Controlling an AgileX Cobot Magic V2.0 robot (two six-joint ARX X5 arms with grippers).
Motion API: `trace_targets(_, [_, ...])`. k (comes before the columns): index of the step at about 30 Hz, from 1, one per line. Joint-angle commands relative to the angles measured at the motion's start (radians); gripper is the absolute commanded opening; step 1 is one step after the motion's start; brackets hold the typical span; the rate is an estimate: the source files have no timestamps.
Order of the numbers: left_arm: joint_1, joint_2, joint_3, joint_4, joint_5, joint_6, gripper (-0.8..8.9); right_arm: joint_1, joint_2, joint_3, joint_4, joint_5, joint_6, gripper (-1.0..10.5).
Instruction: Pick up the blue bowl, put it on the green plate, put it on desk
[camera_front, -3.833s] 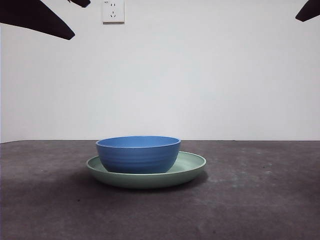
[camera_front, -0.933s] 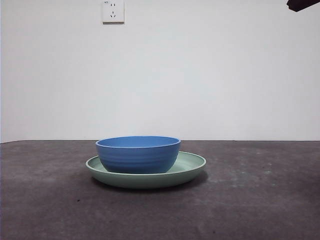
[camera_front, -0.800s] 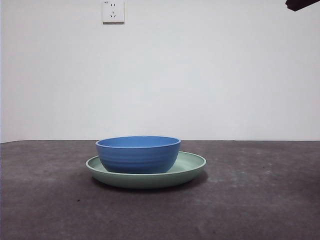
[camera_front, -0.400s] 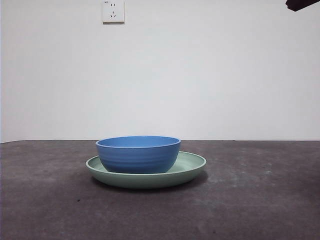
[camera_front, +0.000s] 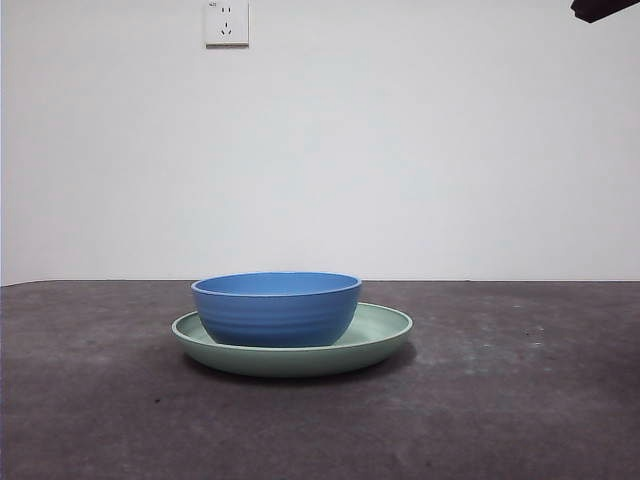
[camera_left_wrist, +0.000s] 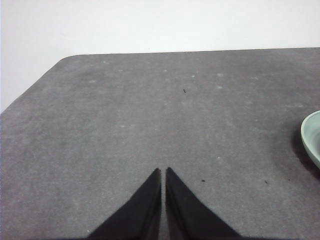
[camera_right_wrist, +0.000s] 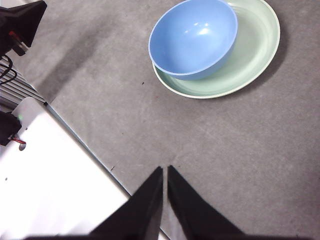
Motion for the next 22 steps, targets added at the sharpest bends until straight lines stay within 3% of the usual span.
trace_targets(1, [0.002,-0.002,-0.020,-0.007,-0.001,-0.003,0.15,0.007,0.006,0.012,0.011,0.000,-0.011,0.1])
trace_targets(8, [0.002,-0.002,-0.020,-0.007,-0.001,-0.003,0.15,-0.018,-0.023,0.012,0.009,-0.001,-0.021,0.1])
trace_targets(11, [0.002,-0.002,-0.020,-0.007,-0.001,-0.003,0.15,-0.066,-0.060,0.012,0.048,0.001,-0.072,0.1])
trace_targets(16, [0.002,-0.002,-0.020,-0.007,-0.001,-0.003,0.15,-0.228,-0.185,-0.018,0.219,0.004,-0.118,0.1])
trace_targets(22, [0.002,-0.002,-0.020,-0.007,-0.001,-0.003,0.15,-0.437,-0.366,-0.196,0.513,0.028,-0.121,0.1])
